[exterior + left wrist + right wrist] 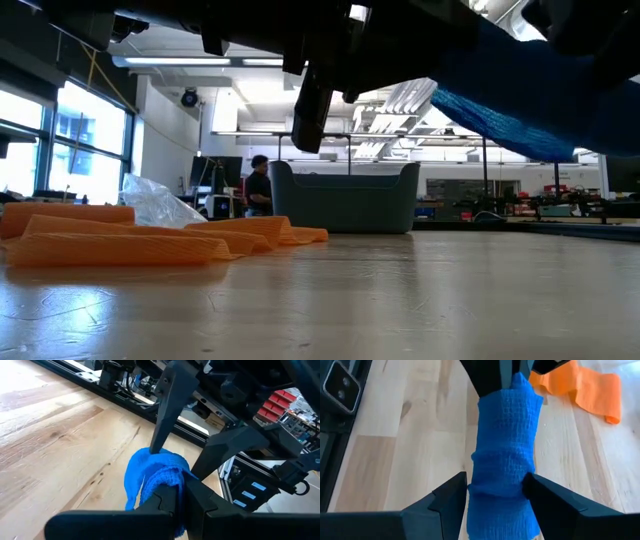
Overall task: Roll bandage
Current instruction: Roll the blue bandage
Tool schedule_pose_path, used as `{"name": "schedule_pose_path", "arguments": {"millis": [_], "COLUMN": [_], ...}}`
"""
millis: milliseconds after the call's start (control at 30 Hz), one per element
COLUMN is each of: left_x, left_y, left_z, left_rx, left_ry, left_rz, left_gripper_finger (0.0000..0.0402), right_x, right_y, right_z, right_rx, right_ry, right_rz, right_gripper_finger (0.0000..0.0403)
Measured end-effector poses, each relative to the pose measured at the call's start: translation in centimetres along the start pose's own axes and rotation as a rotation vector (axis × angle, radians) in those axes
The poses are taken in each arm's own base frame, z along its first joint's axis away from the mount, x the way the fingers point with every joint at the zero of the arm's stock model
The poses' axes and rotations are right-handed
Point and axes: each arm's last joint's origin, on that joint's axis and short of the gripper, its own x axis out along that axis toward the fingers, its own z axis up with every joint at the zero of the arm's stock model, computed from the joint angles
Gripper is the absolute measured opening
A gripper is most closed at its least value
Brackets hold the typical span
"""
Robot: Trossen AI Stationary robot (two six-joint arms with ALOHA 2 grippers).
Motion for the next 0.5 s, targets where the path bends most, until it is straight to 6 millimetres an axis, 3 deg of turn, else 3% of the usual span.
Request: {"name": "schedule_pose_path", "arguments": {"millis": [500], "left_x": [-0.4], "left_y": [-0.6], "left_z": [-0.3], "left_rx": [0.039], "left_ry": [0.003], "left_rz": [-0.027], "left_gripper_finger": [0.0006], "right_x": [1.5], "right_y": [-1.7], "right_z": [1.3], "right_rx": [-0.134], "right_ry": [0.139], "right_rz": [0.294], "right_gripper_finger": [0.0201]}}
